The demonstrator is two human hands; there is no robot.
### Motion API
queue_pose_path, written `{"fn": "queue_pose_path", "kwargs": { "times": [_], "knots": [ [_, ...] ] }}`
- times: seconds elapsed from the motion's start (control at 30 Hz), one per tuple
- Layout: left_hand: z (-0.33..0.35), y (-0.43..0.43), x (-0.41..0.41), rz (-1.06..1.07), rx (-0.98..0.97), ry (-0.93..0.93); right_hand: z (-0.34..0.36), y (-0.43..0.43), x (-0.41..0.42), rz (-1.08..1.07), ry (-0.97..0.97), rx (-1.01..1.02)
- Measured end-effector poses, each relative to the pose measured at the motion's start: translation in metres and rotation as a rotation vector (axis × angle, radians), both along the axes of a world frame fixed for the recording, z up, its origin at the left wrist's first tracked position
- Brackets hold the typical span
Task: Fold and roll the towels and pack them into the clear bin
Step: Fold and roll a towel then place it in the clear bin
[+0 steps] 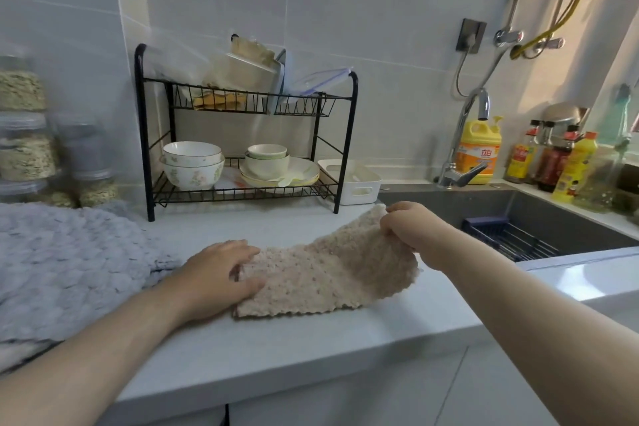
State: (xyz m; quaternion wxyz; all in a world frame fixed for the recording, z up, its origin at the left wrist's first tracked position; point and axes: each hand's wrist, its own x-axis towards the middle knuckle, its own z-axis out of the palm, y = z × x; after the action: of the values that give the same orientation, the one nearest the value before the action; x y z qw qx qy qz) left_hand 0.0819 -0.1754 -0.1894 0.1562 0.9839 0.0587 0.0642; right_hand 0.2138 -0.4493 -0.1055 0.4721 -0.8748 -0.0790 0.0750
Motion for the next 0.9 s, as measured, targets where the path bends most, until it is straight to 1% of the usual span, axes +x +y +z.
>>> {"fn": "queue_pose_path", "kwargs": {
  "times": [0.1,0.23,0.37,0.47,0.53,0.57,0.6,0.63,0.7,0.73,0.8,0.9],
  "knots": [
    [-0.008,0.004,-0.008,0.003,-0.034,-0.005,0.009,0.027,-0.014,0.074,0.02,0.027],
    [-0.009,0.006,-0.005,0.0,-0.059,-0.029,0.004,0.075,-0.025,0.165,0.165,0.139],
    [-0.012,0.013,-0.005,0.057,-0.255,-0.039,-0.011,0.121,-0.037,0.212,0.289,0.191],
    [-0.014,0.015,-0.002,0.065,-0.317,-0.056,-0.027,0.137,-0.042,0.265,0.365,0.243],
    [-0.016,0.016,-0.002,0.047,-0.337,-0.064,-0.027,0.131,-0.043,0.276,0.382,0.334],
    [-0.016,0.016,-0.002,0.042,-0.356,-0.072,-0.025,0.123,-0.041,0.246,0.34,0.392],
    [-0.016,0.016,-0.003,0.05,-0.386,-0.079,-0.026,0.112,-0.036,0.19,0.233,0.412],
    [-0.016,0.016,-0.003,0.057,-0.414,-0.091,-0.029,0.101,-0.032,0.116,0.09,0.381],
    [-0.014,0.014,-0.005,0.049,-0.43,-0.105,-0.045,0.08,-0.031,-0.018,-0.159,0.213],
    [-0.013,0.013,-0.008,0.029,-0.416,-0.103,-0.056,0.075,-0.032,-0.033,-0.224,0.126],
    [-0.013,0.011,-0.01,-0.021,-0.321,-0.053,-0.08,0.072,-0.033,0.032,-0.276,-0.017],
    [-0.014,0.01,-0.005,-0.048,-0.061,0.018,-0.095,0.077,-0.028,0.147,-0.378,-0.235]
  ]
}}
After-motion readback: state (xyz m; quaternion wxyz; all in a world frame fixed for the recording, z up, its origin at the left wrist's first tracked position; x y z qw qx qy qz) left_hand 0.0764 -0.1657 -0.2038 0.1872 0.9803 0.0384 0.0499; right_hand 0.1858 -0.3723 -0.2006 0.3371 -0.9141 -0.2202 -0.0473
